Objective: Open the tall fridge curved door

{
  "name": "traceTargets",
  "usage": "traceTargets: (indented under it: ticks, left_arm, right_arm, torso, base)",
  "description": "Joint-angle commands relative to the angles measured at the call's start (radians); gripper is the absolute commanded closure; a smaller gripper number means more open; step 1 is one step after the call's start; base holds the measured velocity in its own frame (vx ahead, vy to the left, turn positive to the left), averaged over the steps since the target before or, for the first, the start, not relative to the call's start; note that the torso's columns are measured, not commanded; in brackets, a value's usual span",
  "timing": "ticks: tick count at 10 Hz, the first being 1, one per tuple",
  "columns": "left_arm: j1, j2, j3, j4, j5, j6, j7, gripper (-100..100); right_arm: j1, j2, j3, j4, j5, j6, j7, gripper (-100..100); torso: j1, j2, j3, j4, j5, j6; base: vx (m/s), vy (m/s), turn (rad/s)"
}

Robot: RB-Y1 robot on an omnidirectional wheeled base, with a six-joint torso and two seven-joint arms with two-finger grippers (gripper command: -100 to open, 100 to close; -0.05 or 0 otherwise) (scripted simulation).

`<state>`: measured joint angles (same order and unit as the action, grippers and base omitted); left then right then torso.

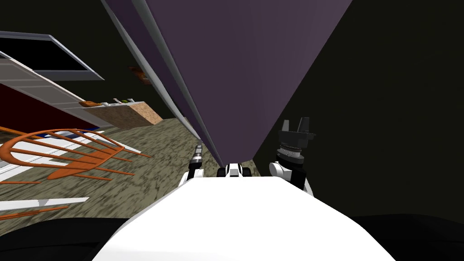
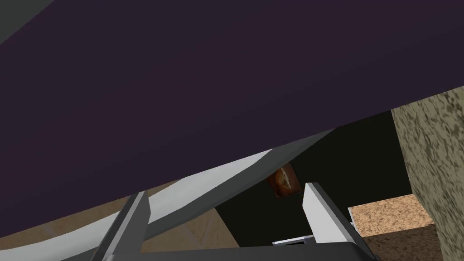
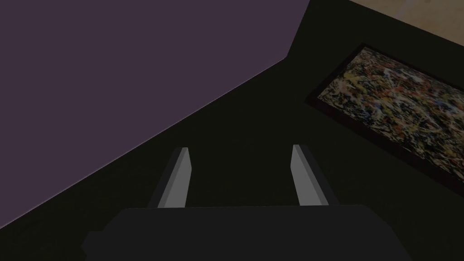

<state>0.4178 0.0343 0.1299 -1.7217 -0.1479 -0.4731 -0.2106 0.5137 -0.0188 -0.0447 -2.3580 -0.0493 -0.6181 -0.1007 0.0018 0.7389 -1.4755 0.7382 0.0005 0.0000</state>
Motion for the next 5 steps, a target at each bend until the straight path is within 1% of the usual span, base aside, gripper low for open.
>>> traceTargets:
  ticks: [1,2,3,4,5]
  left_arm:
    - [0.004,0.001,0.001,-0.027,0.000,0.024,0.002,-100]
    - [0.007,0.002,0.002,-0.044,0.000,0.038,0.004,-100]
    - [0.003,0.002,0.003,-0.028,0.000,0.024,0.002,-100]
    - [0.000,-0.002,0.000,0.001,0.000,-0.001,-0.001,100]
    - [0.000,0.000,0.002,-0.013,0.000,0.017,0.001,100]
  right_arm:
    - [0.000,0.000,0.000,0.000,0.000,0.000,0.000,0]
    - [0.000,0.000,0.000,0.000,0.000,0.000,0.000,0]
    - [0.000,0.000,0.000,0.000,0.000,0.000,0.000,0]
    - [0.000,0.000,0.000,0.000,0.000,0.000,0.000,0]
    - [0.000,0.000,0.000,0.000,0.000,0.000,0.000,0]
  torso:
    - [0.001,0.001,0.000,0.000,0.000,0.000]
    - [0.001,-0.001,0.000,0.000,0.000,0.000]
    - [-0.001,0.000,0.000,0.000,0.000,0.000]
    - [-0.002,0.000,0.000,0.000,0.000,0.000]
    - [-0.002,0.001,0.000,0.000,0.000,0.000]
  base:
    - [0.037,-0.003,-0.023]
    - [0.008,-0.013,0.047]
    - [0.002,-0.007,0.011]
    - [-0.016,0.008,-0.022]
    - [-0.010,0.009,0.003]
